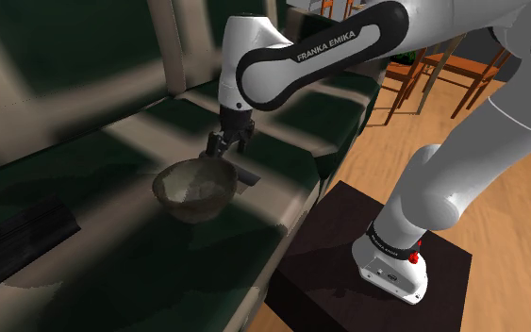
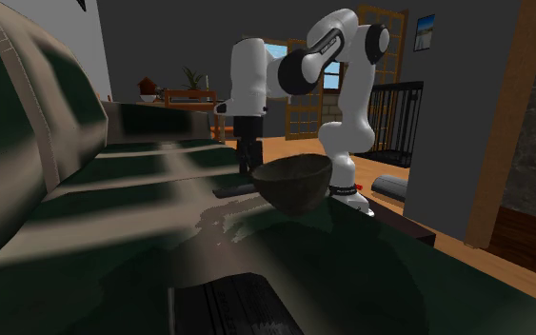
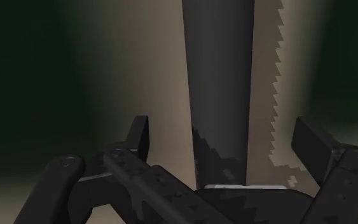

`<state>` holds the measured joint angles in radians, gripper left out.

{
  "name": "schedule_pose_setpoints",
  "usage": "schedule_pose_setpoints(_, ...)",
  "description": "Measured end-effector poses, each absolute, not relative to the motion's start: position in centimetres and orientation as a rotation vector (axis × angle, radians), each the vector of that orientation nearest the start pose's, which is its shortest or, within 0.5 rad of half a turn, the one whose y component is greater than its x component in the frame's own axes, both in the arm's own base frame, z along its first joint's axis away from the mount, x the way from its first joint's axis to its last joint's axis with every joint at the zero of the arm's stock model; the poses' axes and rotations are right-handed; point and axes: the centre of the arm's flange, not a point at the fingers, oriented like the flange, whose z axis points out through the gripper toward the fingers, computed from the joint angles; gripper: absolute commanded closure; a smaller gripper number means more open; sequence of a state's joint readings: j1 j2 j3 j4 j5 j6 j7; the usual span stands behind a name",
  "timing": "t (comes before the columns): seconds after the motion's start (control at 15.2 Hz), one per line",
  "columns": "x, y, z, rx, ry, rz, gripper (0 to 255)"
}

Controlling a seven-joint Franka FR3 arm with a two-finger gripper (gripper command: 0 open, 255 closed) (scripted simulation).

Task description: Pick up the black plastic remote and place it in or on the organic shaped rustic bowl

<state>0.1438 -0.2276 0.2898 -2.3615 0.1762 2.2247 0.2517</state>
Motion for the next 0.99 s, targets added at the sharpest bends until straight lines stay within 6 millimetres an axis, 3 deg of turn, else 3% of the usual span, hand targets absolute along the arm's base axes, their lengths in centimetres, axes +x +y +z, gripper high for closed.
schedule_pose_setpoints(0.33,41.7,21.2,40.5,-3.053,-0.142,0.007,0)
schedule_pose_setpoints(0.4,41.7,21.2,40.5,-3.055,-0.144,0.014,255)
schedule_pose_setpoints(0.99,41.7,21.1,40.5,-3.056,-0.142,0.014,255)
